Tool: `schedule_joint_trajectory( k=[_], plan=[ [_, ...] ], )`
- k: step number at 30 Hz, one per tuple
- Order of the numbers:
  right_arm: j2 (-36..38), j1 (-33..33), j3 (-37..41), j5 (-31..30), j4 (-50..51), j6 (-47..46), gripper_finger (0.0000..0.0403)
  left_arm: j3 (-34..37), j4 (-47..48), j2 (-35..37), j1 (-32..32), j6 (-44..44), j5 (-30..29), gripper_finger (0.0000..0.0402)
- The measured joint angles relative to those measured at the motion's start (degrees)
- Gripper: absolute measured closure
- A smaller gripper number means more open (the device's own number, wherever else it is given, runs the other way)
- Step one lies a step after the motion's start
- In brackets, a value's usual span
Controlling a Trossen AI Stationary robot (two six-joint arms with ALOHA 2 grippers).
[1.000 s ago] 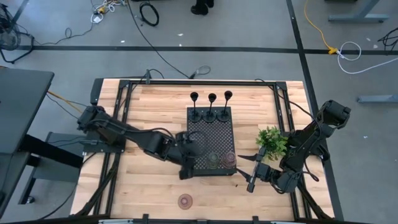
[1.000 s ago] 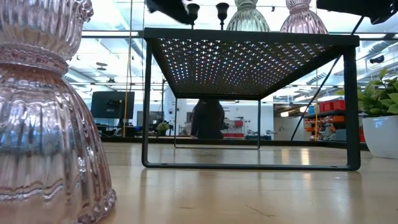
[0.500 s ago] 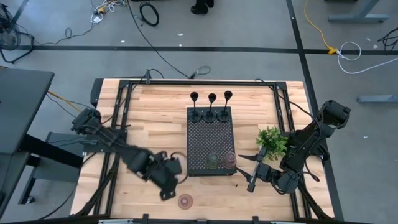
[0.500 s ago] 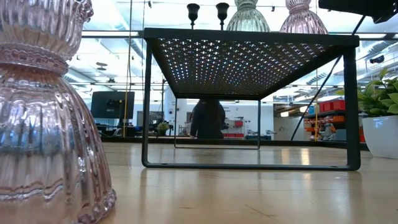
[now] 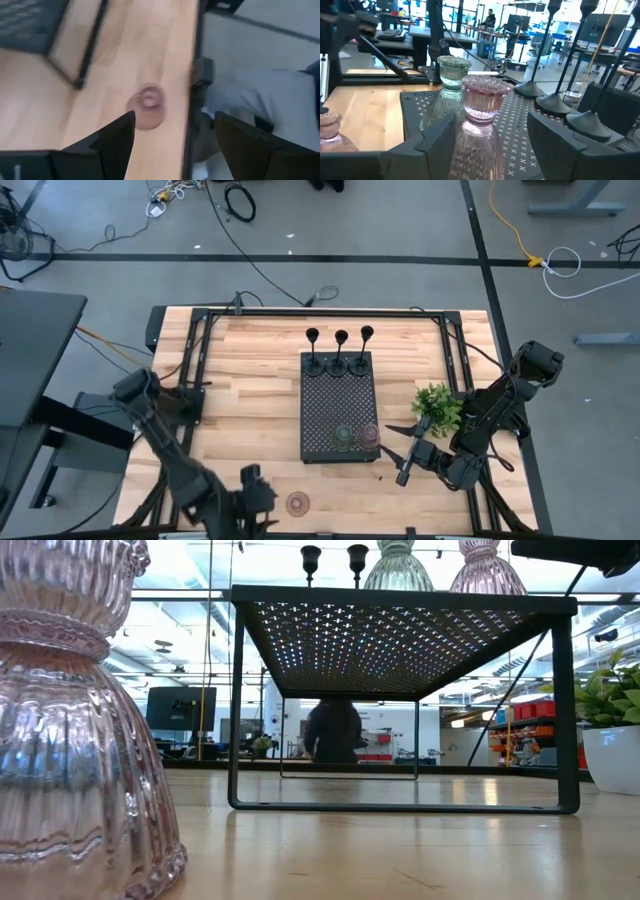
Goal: Pick & Place candle stick holders
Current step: Put the pink glass candle holder on the shelf
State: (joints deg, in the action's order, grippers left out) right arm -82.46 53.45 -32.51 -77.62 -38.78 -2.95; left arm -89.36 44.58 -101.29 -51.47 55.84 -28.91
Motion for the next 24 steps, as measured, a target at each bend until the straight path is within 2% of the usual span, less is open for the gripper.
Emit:
schedule_joint_trajectory(
  k=[5, 13, 17, 24],
  plan=[
    [0.0, 0.04, -0.03, 0.02, -3.18, 0.61, 0.0161, -0.02, -5.94, -5.38, -2.61, -1.49, -3.47, 0.0129],
    [0.0, 0.21, -0.03, 0.36, -9.42, 2.52, 0.0161, 0.0, -7.12, -13.85, -3.41, -0.71, -10.92, 0.0129],
    [0.0, 0.88, -0.03, 1.15, -9.98, 3.01, 0.0161, 0.0, -6.78, -15.07, -2.95, 1.73, -10.8, 0.0131],
    [0.0, 1.03, -0.03, 1.47, -10.3, 4.07, 0.0161, 0.0, -3.51, -15.18, -3.14, 5.33, -14.24, 0.0139]
  ],
)
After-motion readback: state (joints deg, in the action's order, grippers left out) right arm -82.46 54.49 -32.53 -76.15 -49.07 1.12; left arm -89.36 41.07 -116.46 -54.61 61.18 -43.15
